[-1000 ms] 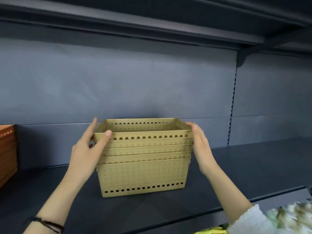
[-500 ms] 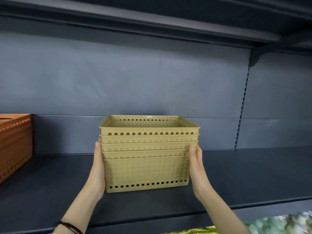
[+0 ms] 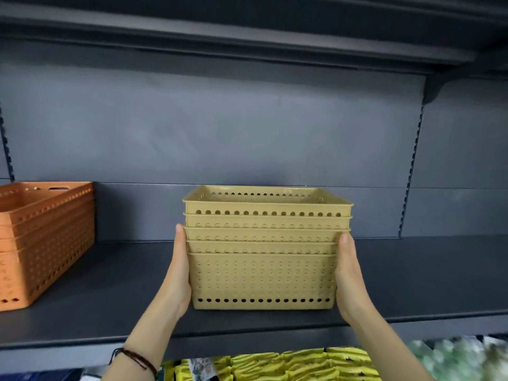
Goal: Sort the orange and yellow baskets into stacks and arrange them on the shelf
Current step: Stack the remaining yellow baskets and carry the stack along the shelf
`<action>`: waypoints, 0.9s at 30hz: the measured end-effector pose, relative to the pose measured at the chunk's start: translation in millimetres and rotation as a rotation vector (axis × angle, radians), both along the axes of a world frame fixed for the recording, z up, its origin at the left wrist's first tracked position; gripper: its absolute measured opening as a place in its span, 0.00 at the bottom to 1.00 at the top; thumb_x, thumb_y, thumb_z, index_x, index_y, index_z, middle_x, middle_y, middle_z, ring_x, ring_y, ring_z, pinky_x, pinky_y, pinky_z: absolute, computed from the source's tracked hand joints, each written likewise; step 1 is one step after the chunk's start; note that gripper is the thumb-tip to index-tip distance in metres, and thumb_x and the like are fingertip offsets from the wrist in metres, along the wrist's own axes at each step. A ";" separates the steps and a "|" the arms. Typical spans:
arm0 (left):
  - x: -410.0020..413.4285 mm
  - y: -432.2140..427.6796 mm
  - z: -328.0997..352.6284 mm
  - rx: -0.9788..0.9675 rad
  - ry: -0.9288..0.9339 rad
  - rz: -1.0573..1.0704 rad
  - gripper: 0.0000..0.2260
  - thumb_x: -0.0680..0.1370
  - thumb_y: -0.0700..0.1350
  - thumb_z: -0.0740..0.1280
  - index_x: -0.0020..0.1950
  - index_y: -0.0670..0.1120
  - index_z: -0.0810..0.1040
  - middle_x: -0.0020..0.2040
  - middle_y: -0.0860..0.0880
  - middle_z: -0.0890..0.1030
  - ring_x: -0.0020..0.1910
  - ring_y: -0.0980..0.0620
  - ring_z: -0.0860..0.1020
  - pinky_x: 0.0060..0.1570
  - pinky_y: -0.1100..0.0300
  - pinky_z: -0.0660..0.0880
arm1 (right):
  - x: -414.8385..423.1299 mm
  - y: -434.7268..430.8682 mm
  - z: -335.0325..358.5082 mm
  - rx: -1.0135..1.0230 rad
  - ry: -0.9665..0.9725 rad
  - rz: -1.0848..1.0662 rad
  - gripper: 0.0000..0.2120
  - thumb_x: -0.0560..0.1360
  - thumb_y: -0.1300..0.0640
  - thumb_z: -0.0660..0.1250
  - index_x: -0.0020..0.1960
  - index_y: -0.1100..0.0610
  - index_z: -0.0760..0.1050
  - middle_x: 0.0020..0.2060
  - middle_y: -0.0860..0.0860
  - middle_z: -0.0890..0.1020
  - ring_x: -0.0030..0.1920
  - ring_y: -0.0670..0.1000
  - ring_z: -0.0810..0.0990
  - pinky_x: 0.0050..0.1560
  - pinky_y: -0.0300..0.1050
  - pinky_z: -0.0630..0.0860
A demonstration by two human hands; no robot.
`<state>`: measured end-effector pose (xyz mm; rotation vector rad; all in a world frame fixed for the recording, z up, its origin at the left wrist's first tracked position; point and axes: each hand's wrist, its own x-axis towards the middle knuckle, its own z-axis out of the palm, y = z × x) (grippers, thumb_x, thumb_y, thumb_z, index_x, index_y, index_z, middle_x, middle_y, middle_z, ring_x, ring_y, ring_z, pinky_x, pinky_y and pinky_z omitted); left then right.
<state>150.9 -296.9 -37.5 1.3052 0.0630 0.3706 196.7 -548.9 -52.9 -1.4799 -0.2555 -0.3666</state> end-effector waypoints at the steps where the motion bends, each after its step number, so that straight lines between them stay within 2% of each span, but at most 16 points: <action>1: -4.7 3.0 1.9 -0.001 0.002 -0.006 0.28 0.77 0.68 0.45 0.57 0.58 0.81 0.50 0.57 0.86 0.53 0.58 0.80 0.46 0.58 0.72 | -4.2 2.5 2.1 0.003 -0.003 0.003 0.29 0.74 0.29 0.50 0.70 0.40 0.65 0.64 0.41 0.76 0.65 0.43 0.74 0.67 0.54 0.70; 6: -35.3 23.9 9.2 -0.001 -0.018 -0.007 0.28 0.77 0.68 0.46 0.57 0.57 0.81 0.48 0.57 0.86 0.45 0.60 0.83 0.43 0.57 0.72 | -32.3 25.8 9.4 0.047 0.001 0.000 0.26 0.74 0.31 0.50 0.67 0.40 0.67 0.59 0.39 0.79 0.60 0.40 0.76 0.59 0.47 0.73; 9: -62.2 47.6 18.1 0.020 -0.067 -0.015 0.29 0.78 0.67 0.46 0.59 0.56 0.81 0.52 0.55 0.85 0.48 0.61 0.83 0.46 0.57 0.73 | -55.0 51.0 20.4 0.073 -0.013 0.013 0.25 0.73 0.31 0.51 0.66 0.39 0.67 0.57 0.37 0.78 0.57 0.36 0.76 0.53 0.42 0.72; 12: -94.8 76.0 32.9 0.031 -0.109 0.003 0.28 0.78 0.66 0.46 0.58 0.56 0.81 0.53 0.56 0.85 0.49 0.61 0.83 0.47 0.57 0.73 | -80.0 79.5 36.6 0.077 -0.037 0.036 0.30 0.71 0.30 0.51 0.69 0.40 0.65 0.58 0.37 0.78 0.58 0.38 0.76 0.56 0.45 0.72; 18: -173.4 141.5 48.5 0.033 -0.143 0.126 0.28 0.76 0.69 0.50 0.61 0.56 0.80 0.54 0.55 0.85 0.53 0.56 0.82 0.46 0.55 0.73 | -138.2 147.6 51.7 0.090 -0.112 0.089 0.28 0.74 0.32 0.51 0.71 0.39 0.64 0.61 0.37 0.77 0.61 0.38 0.76 0.61 0.48 0.71; 22: -232.1 187.1 49.1 0.038 -0.159 0.217 0.30 0.73 0.71 0.51 0.60 0.55 0.81 0.55 0.53 0.85 0.53 0.55 0.83 0.56 0.49 0.74 | -182.0 200.5 50.5 0.101 -0.115 0.157 0.28 0.74 0.31 0.51 0.69 0.40 0.68 0.59 0.38 0.80 0.56 0.38 0.79 0.61 0.51 0.74; 24: -260.4 209.9 47.8 0.043 -0.160 0.240 0.29 0.76 0.69 0.48 0.57 0.56 0.82 0.53 0.53 0.86 0.51 0.56 0.83 0.51 0.51 0.74 | -202.4 229.1 47.8 0.098 -0.108 0.189 0.28 0.73 0.29 0.52 0.67 0.40 0.69 0.58 0.38 0.81 0.57 0.39 0.80 0.61 0.54 0.74; 27: -301.2 242.5 42.4 0.033 -0.129 0.297 0.29 0.77 0.68 0.47 0.47 0.57 0.85 0.48 0.52 0.87 0.45 0.57 0.84 0.45 0.54 0.73 | -229.1 272.1 46.9 0.118 -0.101 0.255 0.28 0.72 0.31 0.53 0.67 0.40 0.70 0.56 0.37 0.82 0.54 0.37 0.80 0.59 0.51 0.74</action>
